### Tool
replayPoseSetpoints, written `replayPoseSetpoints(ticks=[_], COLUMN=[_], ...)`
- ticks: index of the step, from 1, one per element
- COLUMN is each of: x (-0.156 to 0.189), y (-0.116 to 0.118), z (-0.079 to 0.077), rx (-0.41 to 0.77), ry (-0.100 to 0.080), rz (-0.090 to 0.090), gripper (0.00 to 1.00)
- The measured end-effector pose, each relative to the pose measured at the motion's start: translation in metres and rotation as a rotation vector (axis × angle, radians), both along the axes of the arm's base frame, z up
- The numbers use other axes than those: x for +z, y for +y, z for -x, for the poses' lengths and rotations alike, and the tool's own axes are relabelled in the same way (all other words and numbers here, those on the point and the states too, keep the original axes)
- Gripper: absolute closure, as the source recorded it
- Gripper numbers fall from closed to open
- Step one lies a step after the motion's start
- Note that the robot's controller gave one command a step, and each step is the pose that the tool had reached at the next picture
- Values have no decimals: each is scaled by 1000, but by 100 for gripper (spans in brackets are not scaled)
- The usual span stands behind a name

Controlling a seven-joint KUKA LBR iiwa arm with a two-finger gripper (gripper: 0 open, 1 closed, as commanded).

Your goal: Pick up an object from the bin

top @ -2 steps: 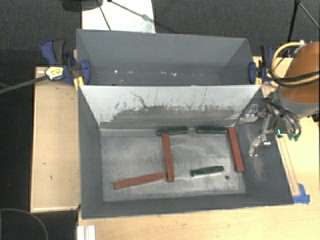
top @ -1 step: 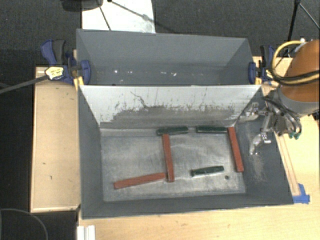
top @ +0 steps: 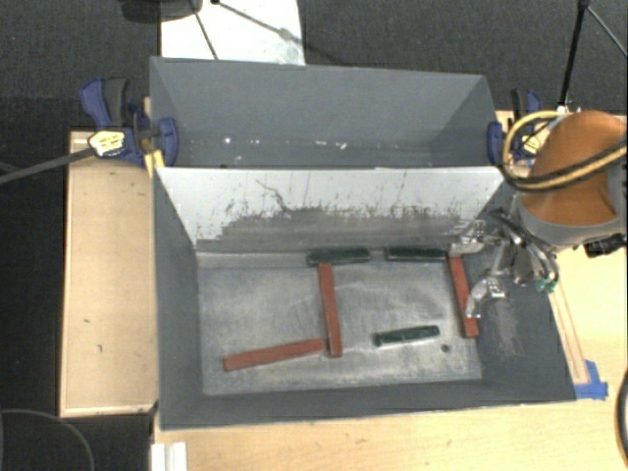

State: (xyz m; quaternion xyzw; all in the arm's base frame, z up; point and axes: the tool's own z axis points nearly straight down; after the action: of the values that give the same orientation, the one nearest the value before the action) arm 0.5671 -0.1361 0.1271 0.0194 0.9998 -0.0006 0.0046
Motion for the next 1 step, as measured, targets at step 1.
replayPoseSetpoints(ticks=[1], x=[-51], y=[26], z=[44], rx=[47], ry=[6], rz=[-1], gripper=[100])
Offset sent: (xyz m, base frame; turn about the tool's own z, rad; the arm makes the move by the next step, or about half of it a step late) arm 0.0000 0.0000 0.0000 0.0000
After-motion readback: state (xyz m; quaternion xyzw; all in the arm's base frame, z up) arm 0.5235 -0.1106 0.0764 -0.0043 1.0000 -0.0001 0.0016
